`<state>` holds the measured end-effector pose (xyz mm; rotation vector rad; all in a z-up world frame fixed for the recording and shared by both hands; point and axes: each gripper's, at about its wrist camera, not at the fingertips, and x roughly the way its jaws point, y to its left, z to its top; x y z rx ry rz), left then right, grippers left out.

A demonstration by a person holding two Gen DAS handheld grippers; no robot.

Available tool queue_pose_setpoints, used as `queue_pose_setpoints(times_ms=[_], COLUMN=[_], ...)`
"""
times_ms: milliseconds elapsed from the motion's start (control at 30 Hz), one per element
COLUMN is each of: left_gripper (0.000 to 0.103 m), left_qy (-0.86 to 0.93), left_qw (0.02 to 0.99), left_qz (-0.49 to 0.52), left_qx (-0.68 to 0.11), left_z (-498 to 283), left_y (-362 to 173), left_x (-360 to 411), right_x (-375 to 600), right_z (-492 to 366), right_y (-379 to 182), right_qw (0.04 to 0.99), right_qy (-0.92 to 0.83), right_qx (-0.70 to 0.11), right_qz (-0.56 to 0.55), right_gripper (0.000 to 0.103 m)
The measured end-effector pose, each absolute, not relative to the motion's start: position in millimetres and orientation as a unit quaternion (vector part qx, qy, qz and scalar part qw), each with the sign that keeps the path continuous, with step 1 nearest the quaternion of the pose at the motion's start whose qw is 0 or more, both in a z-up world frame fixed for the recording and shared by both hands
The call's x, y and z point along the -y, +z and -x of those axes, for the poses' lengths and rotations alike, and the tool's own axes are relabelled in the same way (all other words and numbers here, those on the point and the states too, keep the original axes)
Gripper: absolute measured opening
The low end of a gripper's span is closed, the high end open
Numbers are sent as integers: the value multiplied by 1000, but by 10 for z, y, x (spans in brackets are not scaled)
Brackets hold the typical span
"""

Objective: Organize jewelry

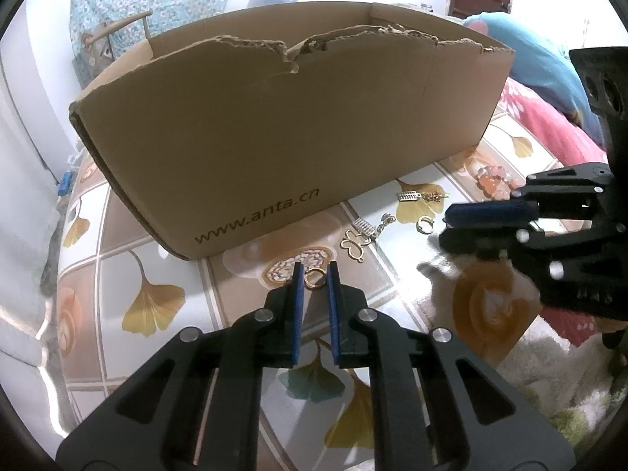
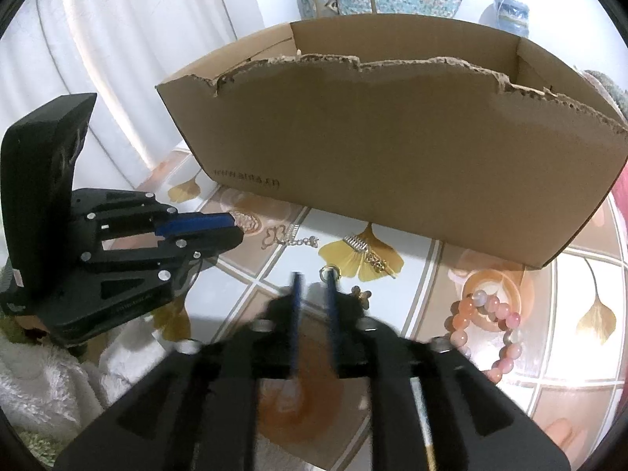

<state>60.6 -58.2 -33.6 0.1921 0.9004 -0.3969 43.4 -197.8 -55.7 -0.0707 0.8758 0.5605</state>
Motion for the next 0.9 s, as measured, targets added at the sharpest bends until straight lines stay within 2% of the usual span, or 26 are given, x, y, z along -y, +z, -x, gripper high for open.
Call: queue_pose_setpoints(times_ms=[67, 433, 500, 700, 800, 900], left_gripper=[9, 9, 9, 9, 9, 9], left_qy=[-190, -189, -190, -192, -193, -193], left_qw=[877, 878, 878, 878, 878, 879], left_qz=[-91, -95, -94, -94, -94, -95], left_qx=[-432, -430, -430, -429, -428, -427], left_z=[-596, -586, -587, -588, -586, -585], left_y=[-336, -345, -347, -347, -349, -350], left_x=[563, 565, 559, 548, 541, 537], right_x=[1960, 1813, 1781, 1712, 1682, 1655], right_z=[-425, -539, -552, -598, -602, -617], right_y=[-550, -599, -608, -636, -635, -637], right_qw=[869, 869, 867, 863, 862, 859], right_qy=[268, 248, 248, 244, 241, 244], right_qx=[-415, -421, -424, -432, -435, -439], right_qz=[38, 74, 81, 91, 100, 99], right_gripper=[32, 31, 25, 19, 12, 11])
